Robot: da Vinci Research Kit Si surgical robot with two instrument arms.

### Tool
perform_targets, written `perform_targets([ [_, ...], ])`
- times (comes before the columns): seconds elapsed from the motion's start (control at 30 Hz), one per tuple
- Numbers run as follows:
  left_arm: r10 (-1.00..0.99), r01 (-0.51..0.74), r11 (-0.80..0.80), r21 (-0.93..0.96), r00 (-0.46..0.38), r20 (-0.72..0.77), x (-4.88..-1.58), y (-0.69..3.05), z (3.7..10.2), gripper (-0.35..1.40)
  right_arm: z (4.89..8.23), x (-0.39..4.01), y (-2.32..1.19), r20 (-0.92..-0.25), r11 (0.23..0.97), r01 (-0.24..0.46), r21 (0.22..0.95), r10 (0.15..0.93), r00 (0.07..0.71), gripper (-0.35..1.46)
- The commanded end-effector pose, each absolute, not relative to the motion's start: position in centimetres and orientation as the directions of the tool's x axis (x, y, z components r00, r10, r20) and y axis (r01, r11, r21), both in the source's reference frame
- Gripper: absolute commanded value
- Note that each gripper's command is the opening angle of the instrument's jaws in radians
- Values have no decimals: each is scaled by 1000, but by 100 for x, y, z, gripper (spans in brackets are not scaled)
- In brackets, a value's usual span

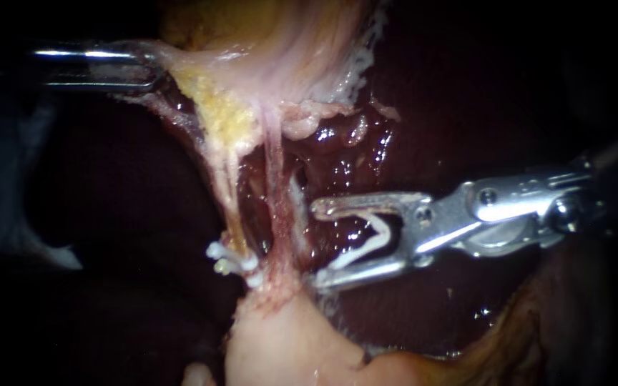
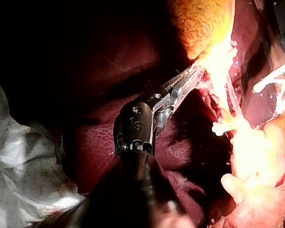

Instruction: Clipping third clip left tube

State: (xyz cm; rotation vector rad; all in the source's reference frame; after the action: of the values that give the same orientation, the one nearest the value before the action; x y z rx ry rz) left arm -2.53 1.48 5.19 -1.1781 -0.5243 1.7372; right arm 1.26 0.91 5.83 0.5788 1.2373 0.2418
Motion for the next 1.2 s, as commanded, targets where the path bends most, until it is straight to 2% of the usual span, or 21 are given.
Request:
perform_targets([
  [0.03,872,-462,-467,-754,-97,-480,-254,148,519,-35,586,130,93,-814,828,134,545,484,322,48],
  [0.3,872,-459,-467,-756,-98,-479,-256,147,518,-35,617,158,105,-802,806,145,574,518,299,47],
  [0.6,872,-460,-467,-756,-97,-479,-257,146,518,-35,646,166,119,-797,792,156,590,541,269,47],
  [1.0,872,-460,-466,-755,-97,-479,-259,147,519,-35,652,197,123,-805,773,227,592,553,217,45],
  [1.2,872,-461,-466,-755,-97,-479,-260,147,519,-35,655,218,121,-801,769,227,598,561,209,45],
])
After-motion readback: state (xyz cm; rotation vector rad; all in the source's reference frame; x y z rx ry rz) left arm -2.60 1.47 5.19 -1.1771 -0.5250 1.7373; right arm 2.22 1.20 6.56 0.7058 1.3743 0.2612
